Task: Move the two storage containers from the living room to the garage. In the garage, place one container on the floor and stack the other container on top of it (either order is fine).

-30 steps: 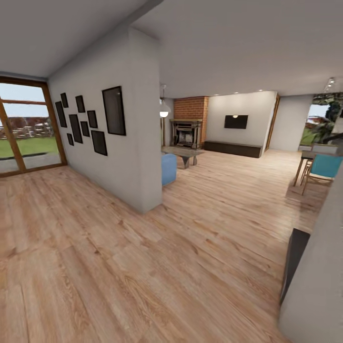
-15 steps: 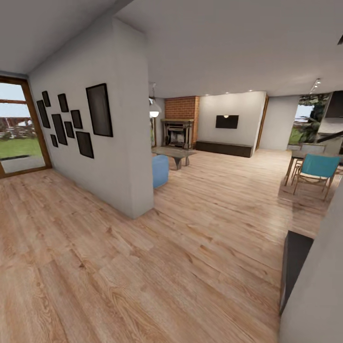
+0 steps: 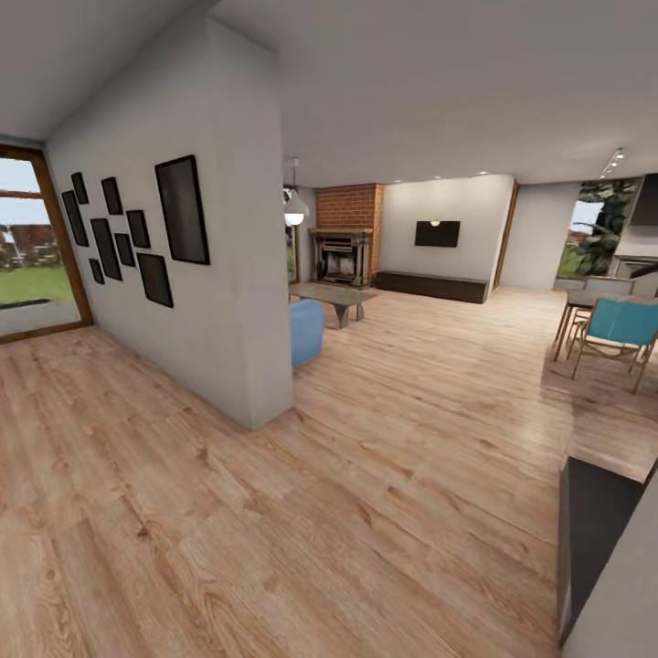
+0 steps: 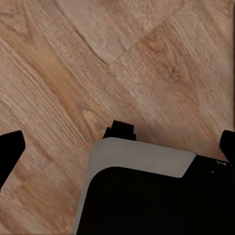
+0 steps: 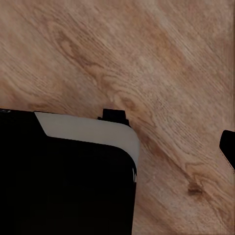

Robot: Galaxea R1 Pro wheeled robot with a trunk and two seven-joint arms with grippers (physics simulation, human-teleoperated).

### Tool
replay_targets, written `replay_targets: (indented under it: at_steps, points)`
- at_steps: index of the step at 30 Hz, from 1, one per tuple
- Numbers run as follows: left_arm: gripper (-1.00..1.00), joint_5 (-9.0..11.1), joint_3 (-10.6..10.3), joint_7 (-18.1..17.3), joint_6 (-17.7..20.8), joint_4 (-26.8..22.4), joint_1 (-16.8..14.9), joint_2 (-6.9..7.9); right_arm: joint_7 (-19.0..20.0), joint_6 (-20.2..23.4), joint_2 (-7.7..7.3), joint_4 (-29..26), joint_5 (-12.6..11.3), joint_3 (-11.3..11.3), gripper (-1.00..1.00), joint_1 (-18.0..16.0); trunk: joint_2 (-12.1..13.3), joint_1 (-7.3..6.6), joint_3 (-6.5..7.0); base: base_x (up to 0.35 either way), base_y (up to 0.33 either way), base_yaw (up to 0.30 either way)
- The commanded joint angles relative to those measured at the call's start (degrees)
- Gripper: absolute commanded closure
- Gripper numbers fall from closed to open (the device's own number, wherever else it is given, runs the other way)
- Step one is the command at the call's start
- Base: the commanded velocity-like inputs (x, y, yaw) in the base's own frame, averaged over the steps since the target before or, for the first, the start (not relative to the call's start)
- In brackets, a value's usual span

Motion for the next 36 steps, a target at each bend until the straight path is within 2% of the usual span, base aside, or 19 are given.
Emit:
replay_targets:
  at_steps: [1,10,25,36]
  points:
    - [-1.00,0.4,-0.1,0.1,-0.2,0.0,0.0,-0.01,0.0,-0.3,0.03,0.2,-0.6,0.5,-1.00,-0.1,0.0,0.03,-0.06,0.322,0.000,0.000]
    - [-1.00,0.4,-0.2,0.1,-0.1,0.0,0.0,0.00,-0.1,-0.3,0.11,0.2,-0.6,0.5,-1.00,-0.1,0.0,0.03,-0.06,0.322,0.000,-0.017]
    - [-1.00,0.4,-0.2,0.1,-0.2,0.0,-0.1,-0.01,-0.1,-0.3,0.12,0.2,-0.6,0.5,-1.00,-0.1,0.0,0.03,-0.06,0.322,0.000,-0.226]
    - [-1.00,0.4,-0.2,0.1,-0.3,0.0,0.0,-0.01,-0.1,-0.3,0.12,0.2,-0.6,0.5,-1.00,-0.1,0.0,0.03,-0.06,0.322,0.000,-0.027]
